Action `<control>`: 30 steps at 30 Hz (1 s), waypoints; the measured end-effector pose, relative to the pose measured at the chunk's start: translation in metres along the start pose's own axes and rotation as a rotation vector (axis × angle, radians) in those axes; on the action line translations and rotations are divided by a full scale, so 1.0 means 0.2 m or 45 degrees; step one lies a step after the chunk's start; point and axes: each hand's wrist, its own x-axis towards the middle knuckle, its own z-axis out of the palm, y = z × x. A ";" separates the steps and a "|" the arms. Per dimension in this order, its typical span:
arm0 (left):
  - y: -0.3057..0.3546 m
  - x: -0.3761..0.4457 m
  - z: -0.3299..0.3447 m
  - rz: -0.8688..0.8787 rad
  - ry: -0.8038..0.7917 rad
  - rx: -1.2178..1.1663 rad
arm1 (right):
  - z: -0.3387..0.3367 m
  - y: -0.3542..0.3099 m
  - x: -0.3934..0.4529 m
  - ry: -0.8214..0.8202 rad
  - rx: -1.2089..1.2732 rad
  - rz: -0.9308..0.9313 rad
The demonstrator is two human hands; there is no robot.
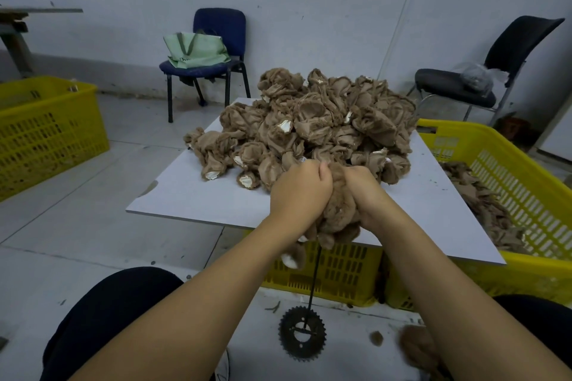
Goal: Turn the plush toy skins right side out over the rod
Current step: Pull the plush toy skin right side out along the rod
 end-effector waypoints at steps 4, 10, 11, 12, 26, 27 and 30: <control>0.01 0.04 -0.02 0.029 -0.033 0.070 | 0.01 0.02 0.01 -0.113 0.070 0.091; -0.02 0.03 0.05 -0.045 -0.125 -0.137 | 0.03 0.03 0.04 -0.090 -0.203 0.079; -0.04 0.02 0.07 -0.065 -0.140 -0.182 | 0.03 0.04 0.05 -0.085 -0.284 0.078; -0.04 0.01 0.09 -0.080 -0.149 -0.221 | 0.03 0.04 0.04 -0.079 -0.348 0.073; -0.03 0.00 0.10 0.071 0.179 -0.523 | 0.01 0.04 0.06 -0.023 0.003 -0.208; -0.02 0.01 0.09 0.113 0.200 -0.502 | 0.00 0.02 0.06 -0.047 0.014 -0.230; -0.01 0.05 0.07 0.196 0.174 -0.384 | 0.00 0.03 0.09 -0.100 0.012 -0.236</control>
